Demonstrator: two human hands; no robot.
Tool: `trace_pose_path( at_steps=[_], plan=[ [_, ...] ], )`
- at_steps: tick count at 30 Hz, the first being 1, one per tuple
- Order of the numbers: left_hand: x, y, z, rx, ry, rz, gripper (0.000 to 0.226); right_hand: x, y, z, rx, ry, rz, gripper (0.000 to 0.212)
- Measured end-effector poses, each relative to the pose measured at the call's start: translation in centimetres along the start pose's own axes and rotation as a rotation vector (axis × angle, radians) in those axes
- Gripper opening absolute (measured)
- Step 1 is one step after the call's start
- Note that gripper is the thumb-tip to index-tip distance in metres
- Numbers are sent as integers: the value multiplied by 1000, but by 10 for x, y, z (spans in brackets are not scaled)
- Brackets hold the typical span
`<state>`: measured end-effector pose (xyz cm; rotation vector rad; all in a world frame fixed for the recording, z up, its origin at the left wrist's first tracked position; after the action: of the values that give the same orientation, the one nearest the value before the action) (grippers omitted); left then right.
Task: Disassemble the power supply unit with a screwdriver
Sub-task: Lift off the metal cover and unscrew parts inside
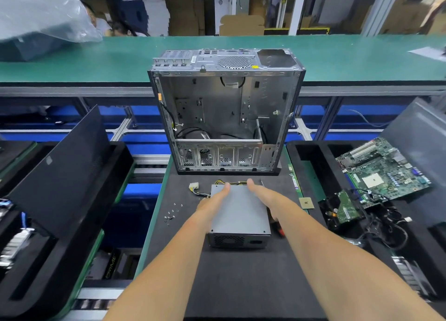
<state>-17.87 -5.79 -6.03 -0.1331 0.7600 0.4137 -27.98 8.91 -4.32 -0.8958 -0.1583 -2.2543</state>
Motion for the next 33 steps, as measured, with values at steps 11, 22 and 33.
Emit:
trace_pose_path(
  at_steps=[11,22,33],
  plan=[
    [-5,2,3,112,14,66,68,4,-11,-6,-135,-7,211,80],
    [-5,-6,2,102,32,196,72,92,65,5,-220,-460,1054,21],
    [-7,-10,-10,97,16,257,74,102,77,-7,-232,-521,1048,46]
  ],
)
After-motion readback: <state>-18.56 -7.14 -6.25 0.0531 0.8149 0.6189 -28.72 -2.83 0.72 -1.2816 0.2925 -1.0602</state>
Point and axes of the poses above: each hand's wrist, its own z-axis away from the middle knuckle, its own y-axis out of the palm, x = y × z, the point moved 9 cm from there along -z, towards the middle knuckle, and after that the axes turned 5 degrees about x, right-handed, at the moved point
